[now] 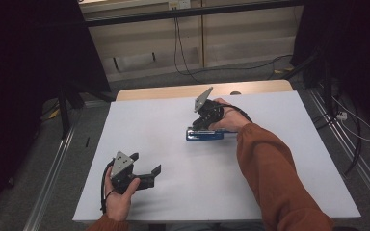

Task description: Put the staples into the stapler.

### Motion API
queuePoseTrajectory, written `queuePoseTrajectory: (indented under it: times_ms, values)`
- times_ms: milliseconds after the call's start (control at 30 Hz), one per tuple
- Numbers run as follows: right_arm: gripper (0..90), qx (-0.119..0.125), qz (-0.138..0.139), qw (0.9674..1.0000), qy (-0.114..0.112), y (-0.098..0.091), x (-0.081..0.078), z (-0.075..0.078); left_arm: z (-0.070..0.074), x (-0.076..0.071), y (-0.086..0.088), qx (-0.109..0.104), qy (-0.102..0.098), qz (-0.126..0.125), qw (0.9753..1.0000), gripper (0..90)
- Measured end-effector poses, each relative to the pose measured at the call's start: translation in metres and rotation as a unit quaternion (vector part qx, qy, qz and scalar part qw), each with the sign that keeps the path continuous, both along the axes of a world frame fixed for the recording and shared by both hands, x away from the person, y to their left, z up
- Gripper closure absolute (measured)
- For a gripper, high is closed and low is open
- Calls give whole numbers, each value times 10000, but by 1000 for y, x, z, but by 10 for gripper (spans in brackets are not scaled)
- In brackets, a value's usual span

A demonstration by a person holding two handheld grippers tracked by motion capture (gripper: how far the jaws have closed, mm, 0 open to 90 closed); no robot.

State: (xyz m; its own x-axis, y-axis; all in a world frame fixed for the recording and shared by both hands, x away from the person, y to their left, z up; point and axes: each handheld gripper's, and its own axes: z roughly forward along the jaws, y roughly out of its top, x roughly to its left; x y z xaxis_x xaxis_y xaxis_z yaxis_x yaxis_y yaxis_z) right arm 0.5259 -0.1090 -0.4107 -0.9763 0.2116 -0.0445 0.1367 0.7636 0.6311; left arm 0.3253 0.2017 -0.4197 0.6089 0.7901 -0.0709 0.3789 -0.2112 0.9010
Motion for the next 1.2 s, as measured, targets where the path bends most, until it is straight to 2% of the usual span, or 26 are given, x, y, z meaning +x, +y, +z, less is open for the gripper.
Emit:
queuePoseTrajectory:
  times_ms: [533, 667, 1033, 1200]
  values:
    - [791, -41, 88, 9999, 27, 2, -1, -4, 0, 0, 0, -47, -11, 6, 10000, 44]
    - [791, -38, 97, 9999, 33, 1, -1, -4, 0, 0, 0, 2, -8, -4, 10000, 44]
    - [791, -37, 153, 9998, -77, 4, -1, -3, 0, 0, 0, -10, -8, -26, 10000, 44]
    - [791, -46, 170, 9998, -57, 7, 0, -2, 0, -1, -1, -17, -16, -19, 10000, 45]
